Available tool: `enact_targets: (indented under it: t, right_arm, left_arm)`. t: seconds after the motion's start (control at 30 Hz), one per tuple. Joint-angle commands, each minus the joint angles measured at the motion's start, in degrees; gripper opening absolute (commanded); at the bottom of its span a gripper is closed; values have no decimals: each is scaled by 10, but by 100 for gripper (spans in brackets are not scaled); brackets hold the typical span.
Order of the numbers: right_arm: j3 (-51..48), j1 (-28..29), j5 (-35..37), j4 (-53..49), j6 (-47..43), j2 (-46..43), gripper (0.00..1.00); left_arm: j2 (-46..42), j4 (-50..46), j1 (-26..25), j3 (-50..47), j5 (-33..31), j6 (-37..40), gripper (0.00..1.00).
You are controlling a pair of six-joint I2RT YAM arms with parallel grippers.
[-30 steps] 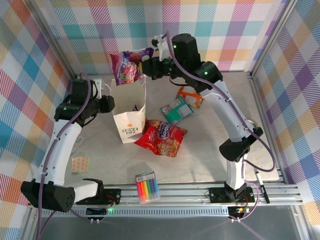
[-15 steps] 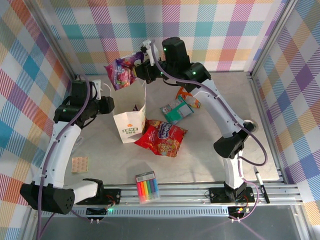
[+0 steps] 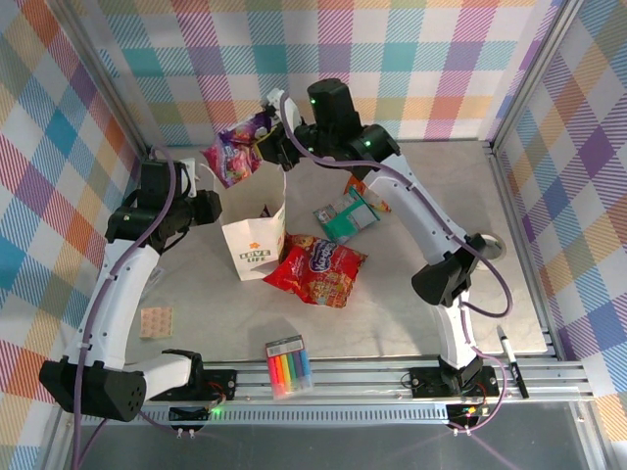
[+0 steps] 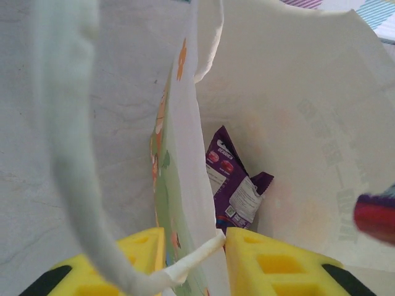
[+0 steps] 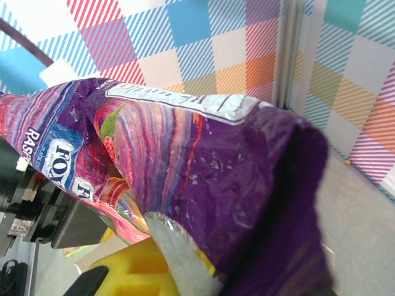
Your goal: Place the snacks into the paper bag
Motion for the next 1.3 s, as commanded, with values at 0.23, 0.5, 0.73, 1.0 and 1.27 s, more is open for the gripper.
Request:
enact_targets:
  t: [0.23,0.5,0.73,1.0,1.27]
  right_arm:
    - [6,3,-87,40,-67,28,11]
    - [8,2,-113,39,-97,49,11]
    - [9,-10,-116,60,-69,75,11]
    - [27,-13,-78,79,-24,107,17]
    - [31,-12,-77,89,-9,125,17]
  left_arm:
    - [-2,26,8,-5,-2,-34,27]
    - [2,37,8,-10,12,-51,27]
    - [0,40,8,-15,19,-55,27]
    - [0,52,8,-23,26,-62,27]
    - [1,59,9,-33,31,-63,27]
